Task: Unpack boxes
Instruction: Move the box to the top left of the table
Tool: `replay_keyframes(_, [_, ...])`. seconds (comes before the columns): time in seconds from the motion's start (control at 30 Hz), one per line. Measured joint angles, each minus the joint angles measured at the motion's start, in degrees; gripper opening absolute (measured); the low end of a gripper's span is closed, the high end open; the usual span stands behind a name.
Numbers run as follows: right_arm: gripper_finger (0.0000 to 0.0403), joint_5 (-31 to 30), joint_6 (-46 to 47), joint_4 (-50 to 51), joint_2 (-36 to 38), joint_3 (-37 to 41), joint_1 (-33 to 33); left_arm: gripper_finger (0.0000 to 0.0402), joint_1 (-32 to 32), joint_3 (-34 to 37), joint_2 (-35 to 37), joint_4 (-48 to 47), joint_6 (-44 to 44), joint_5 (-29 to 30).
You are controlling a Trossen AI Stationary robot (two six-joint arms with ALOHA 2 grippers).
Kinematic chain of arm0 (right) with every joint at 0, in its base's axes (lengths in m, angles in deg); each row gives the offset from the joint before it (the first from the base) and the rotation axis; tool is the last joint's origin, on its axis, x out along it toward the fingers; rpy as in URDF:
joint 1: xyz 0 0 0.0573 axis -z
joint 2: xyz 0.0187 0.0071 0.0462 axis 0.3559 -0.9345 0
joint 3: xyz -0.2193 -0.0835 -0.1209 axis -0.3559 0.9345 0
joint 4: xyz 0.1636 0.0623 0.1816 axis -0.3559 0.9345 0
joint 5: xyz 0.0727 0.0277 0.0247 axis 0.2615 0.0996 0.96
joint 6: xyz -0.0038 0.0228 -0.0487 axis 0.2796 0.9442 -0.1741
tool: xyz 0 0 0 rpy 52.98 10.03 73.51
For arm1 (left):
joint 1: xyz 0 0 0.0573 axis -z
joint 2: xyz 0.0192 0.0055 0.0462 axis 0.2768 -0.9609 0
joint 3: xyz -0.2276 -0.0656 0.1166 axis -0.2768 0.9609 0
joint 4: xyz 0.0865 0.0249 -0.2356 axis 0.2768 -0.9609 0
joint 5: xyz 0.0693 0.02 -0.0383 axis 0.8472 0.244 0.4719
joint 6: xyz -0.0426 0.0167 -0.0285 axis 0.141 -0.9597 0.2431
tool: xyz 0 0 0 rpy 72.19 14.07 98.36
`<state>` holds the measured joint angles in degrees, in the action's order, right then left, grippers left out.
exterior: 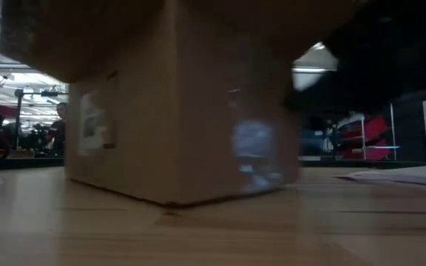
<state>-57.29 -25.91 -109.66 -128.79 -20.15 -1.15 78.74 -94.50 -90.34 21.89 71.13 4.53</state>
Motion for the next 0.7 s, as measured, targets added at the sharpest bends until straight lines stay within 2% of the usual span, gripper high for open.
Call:
replay_keyframes(0.13, [0.0,7.16,-3.77,0.88,0.0,-3.29,5.29,0.0,-0.99,2.0,1.51,-0.46,-4.04,-0.1])
replay_keyframes(0.4, [0.0,15.7,-8.24,7.49,0.0,-9.09,10.14,0.0,-7.15,9.15,5.91,-4.89,-6.36,0.36])
replay_keyframes(0.53, [0.0,17.58,-9.7,9.38,0.0,-10.85,11.57,0.0,-11.81,13.96,7.41,-6.69,-4.33,0.8])
replay_keyframes(0.7, [0.0,18.82,-11.27,10.35,0.0,-11.49,12.93,0.0,-18.93,19.56,10.31,-6.65,-6.03,1.26])
